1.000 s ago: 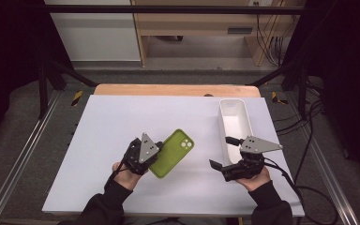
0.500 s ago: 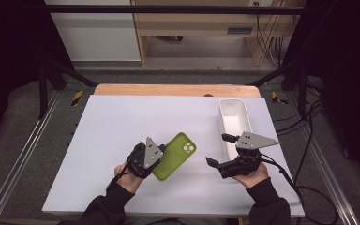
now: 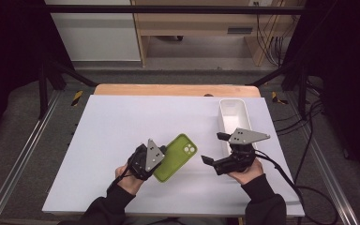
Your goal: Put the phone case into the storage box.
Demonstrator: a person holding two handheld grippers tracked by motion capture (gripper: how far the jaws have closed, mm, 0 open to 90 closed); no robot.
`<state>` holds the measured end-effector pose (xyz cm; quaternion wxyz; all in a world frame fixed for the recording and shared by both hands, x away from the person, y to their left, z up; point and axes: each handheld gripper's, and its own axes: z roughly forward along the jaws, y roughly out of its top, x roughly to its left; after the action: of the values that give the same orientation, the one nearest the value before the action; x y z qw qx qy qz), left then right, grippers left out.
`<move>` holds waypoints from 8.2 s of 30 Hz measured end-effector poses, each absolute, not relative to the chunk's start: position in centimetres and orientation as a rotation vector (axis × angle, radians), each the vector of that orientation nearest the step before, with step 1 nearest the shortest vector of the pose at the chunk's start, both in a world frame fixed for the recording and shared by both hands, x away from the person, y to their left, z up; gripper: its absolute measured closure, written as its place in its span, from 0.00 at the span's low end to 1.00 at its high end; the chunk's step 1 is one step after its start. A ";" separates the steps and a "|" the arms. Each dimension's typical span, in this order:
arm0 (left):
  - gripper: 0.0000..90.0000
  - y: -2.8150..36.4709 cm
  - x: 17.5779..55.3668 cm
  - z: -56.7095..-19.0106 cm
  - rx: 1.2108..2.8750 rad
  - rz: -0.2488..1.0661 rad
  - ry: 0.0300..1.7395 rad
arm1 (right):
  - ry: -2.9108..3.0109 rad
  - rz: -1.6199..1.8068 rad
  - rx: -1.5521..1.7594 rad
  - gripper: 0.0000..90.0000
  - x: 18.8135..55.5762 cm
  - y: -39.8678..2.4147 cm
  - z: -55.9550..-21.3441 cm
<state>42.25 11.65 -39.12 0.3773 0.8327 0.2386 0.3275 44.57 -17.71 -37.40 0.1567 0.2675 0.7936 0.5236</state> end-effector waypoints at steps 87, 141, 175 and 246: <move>0.97 9.5 39.5 -38.8 2.136 0.951 0.438 | 2.512 1.363 0.750 0.09 47.2 -13.8 -36.2; 0.98 9.1 38.8 -38.7 2.136 0.985 0.381 | 2.705 1.392 0.796 0.64 48.5 -14.1 -36.3; 0.98 9.0 38.6 -38.8 2.141 1.009 0.358 | 2.745 1.405 0.910 0.84 48.7 -15.0 -36.0; 0.10 17.3 43.1 -37.9 1.756 0.548 0.787 | 2.473 1.393 0.914 0.88 47.4 -17.3 -33.5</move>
<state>43.07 17.35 -37.88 0.5398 0.7388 0.3311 0.2306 47.43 -17.32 -33.48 0.0795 0.3056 0.8267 0.4656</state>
